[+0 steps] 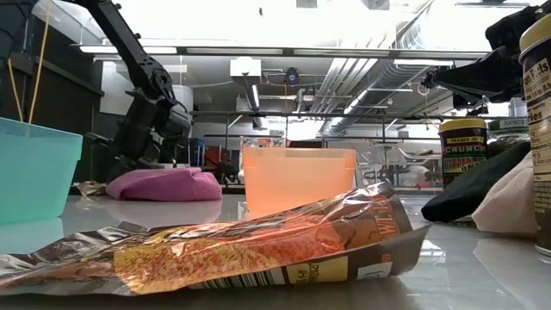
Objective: Sort spices by type
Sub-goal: Put the top orange seasoning sachet into the orange bin
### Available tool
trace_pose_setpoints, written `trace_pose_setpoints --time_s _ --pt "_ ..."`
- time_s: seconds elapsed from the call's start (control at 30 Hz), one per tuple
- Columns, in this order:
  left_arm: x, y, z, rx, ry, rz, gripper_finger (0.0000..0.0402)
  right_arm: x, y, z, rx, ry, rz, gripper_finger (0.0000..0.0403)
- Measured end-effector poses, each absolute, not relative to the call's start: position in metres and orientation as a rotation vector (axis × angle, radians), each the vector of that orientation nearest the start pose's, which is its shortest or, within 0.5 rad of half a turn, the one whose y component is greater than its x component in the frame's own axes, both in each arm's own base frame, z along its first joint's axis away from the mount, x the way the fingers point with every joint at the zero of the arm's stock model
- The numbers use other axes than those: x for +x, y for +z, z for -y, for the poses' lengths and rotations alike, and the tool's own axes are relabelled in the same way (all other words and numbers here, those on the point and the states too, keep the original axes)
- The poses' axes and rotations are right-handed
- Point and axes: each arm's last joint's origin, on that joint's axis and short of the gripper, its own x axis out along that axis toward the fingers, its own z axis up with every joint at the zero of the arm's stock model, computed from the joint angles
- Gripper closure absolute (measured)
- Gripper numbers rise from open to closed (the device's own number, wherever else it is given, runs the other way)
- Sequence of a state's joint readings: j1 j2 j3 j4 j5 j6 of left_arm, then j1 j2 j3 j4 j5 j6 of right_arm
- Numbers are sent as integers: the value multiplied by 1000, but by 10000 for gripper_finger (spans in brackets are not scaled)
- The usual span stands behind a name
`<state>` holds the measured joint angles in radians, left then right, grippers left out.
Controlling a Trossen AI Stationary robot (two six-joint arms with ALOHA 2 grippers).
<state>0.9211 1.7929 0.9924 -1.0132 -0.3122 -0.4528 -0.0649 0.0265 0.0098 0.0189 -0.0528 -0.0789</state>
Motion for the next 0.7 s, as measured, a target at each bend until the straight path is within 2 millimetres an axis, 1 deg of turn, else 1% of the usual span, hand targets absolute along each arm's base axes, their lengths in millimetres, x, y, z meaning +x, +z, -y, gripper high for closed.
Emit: trace_pose_setpoints --time_s 0.07,0.13,0.17,0.2,0.3,0.43,0.57,0.7 --pt "156 134 -219 -859 1275 -1622 299 99 167 5 -79 -12 2 402" --pt "155 134 -218 -853 1262 -1638 359 99 167 5 -79 -12 2 402" --pt "154 136 -217 -851 1251 -1649 377 99 167 5 -79 -12 2 402" --pt "154 137 -217 -849 1247 -1646 386 99 167 5 -79 -12 2 402" --pt "152 147 -216 -829 1241 -1606 383 99 167 5 -79 -12 2 402" --pt "146 173 -214 -803 1254 -1492 397 99 167 5 -79 -12 2 402" --pt "145 213 -204 -732 1249 -1333 398 99 167 5 -79 -12 2 402" --pt "148 256 -184 -681 1202 -1135 400 99 167 5 -79 -12 2 402"
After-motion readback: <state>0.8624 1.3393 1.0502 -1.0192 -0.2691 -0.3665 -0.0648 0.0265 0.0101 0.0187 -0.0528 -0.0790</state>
